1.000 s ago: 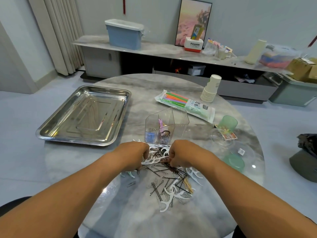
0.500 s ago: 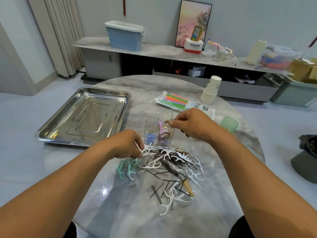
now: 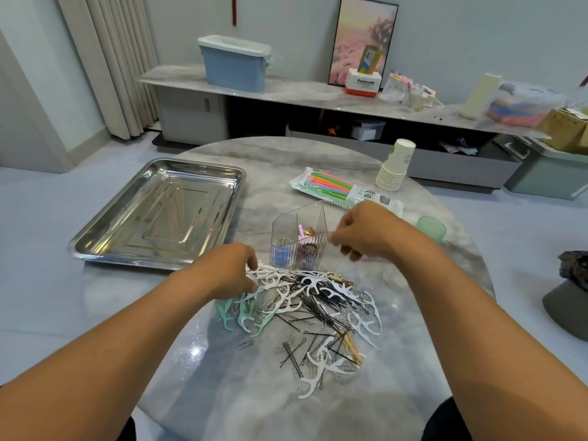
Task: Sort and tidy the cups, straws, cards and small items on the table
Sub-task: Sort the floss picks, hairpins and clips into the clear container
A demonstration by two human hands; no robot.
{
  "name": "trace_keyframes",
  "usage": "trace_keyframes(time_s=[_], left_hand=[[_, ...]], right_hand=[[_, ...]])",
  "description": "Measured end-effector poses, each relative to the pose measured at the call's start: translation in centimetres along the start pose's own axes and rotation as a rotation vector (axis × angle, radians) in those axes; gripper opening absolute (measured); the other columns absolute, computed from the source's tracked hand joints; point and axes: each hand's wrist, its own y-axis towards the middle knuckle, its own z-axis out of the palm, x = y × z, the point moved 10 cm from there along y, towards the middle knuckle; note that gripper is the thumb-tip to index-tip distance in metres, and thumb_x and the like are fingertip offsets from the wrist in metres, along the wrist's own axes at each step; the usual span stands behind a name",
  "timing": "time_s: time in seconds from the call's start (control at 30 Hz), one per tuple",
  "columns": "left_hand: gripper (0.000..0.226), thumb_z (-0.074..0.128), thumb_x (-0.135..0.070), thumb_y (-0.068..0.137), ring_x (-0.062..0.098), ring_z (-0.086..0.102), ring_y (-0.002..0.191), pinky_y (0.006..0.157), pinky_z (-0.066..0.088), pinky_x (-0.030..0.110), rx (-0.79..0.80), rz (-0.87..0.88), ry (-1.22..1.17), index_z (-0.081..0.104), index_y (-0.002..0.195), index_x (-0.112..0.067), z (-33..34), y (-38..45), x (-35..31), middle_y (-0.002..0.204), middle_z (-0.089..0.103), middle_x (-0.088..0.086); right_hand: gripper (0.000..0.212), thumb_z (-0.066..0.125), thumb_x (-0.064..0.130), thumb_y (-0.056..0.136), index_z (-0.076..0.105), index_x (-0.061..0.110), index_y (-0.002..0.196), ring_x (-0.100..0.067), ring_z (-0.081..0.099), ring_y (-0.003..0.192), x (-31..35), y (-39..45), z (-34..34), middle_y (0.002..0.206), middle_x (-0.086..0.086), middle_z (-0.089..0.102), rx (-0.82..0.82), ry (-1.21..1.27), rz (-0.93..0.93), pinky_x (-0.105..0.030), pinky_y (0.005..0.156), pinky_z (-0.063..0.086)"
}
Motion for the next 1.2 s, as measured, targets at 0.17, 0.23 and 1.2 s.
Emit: trace_keyframes(time_s=[0.17, 0.23, 1.2], left_hand=[[0.068, 0.087, -0.035, 0.077, 0.017, 0.06, 0.104, 0.079, 0.047, 0.026, 0.12, 0.029, 0.141, 0.053, 0.136, -0.034, 2.2, -0.1, -0.4, 0.139, 0.049, -0.002], [0.07, 0.088, -0.029, 0.077, 0.016, 0.06, 0.094, 0.074, 0.05, 0.025, 0.145, 0.065, 0.188, 0.053, 0.137, -0.035, 2.8, -0.3, -0.9, 0.139, 0.047, -0.001], [0.069, 0.08, -0.022, 0.085, 0.012, 0.062, 0.104, 0.081, 0.053, 0.025, 0.186, 0.21, 0.066, 0.049, 0.143, -0.042, 3.8, 0.0, -3.0, 0.136, 0.057, -0.008]], right_hand=[[0.045, 0.078, 0.019, 0.087, 0.065, 0.021, 0.13, -0.021, 0.065, 0.11, -3.2, -0.8, 5.1, 0.134, -0.002, 0.063, 0.276, -0.307, 0.021, -0.031, 0.088, 0.056], [0.057, 0.08, 0.021, 0.087, 0.057, 0.022, 0.139, -0.026, 0.058, 0.123, -4.1, -0.2, 6.1, 0.147, -0.004, 0.052, 0.233, -0.302, 0.012, -0.034, 0.098, 0.049], [0.028, 0.068, 0.034, 0.096, 0.072, 0.026, 0.122, -0.018, 0.065, 0.097, 2.9, 0.3, -2.0, 0.103, 0.005, 0.073, -0.356, 0.041, -0.264, -0.037, 0.085, 0.051]])
